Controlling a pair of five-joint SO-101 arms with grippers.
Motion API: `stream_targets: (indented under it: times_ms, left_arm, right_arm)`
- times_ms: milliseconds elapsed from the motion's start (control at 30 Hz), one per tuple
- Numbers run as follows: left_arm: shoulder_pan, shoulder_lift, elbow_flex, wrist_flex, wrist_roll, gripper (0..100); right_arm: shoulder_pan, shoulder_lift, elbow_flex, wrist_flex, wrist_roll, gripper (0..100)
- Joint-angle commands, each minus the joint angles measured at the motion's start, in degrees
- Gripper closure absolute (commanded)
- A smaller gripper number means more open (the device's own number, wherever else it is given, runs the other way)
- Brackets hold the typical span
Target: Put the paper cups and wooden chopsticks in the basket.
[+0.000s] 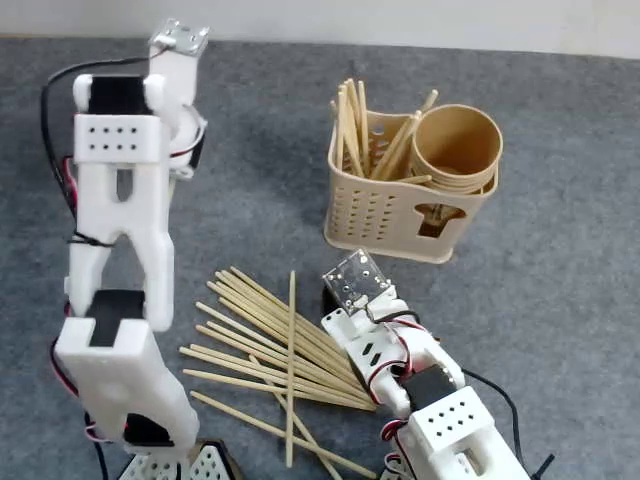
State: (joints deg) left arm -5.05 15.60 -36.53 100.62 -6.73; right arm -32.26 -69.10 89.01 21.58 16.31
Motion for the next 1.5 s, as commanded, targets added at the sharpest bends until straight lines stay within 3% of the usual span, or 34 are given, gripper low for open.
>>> stream_targets:
  times_ms: [0, 233, 633, 867, 1067, 1267, 1467]
  left_arm:
    - [6.0, -9.3, -6.8, -0.2, 2.7, 100]
    - [13.6, -13.0, -17.4, -3.7, 6.2, 100]
    - [24.0, -13.1, -26.2, -22.8, 9.9, 100]
    - [27.7, -12.6, -25.8, -33.7, 10.0, 100]
    - [32.2, -12.5, -25.5, -34.5, 10.5, 100]
    - [32.6, -10.9, -19.2, -39.5, 18.2, 100]
    - [32.3, -10.0, -13.1, -44.2, 21.5, 100]
  right_arm:
    - [-0.3, -1.4, -0.1, -1.3, 0.6, 87.9]
    - [-0.3, -1.4, -0.1, -1.3, 0.6, 87.9]
    - [-0.3, -1.4, -0.1, -1.3, 0.6, 87.9]
    - [-0.3, -1.4, -0.1, -1.3, 0.6, 87.9]
    - [-0.3, -1.4, -0.1, -1.3, 0.6, 87.9]
    - [-0.3, -1.4, -0.1, -1.3, 0.6, 87.9]
    - [-0.3, -1.4, -0.1, -1.3, 0.6, 87.9]
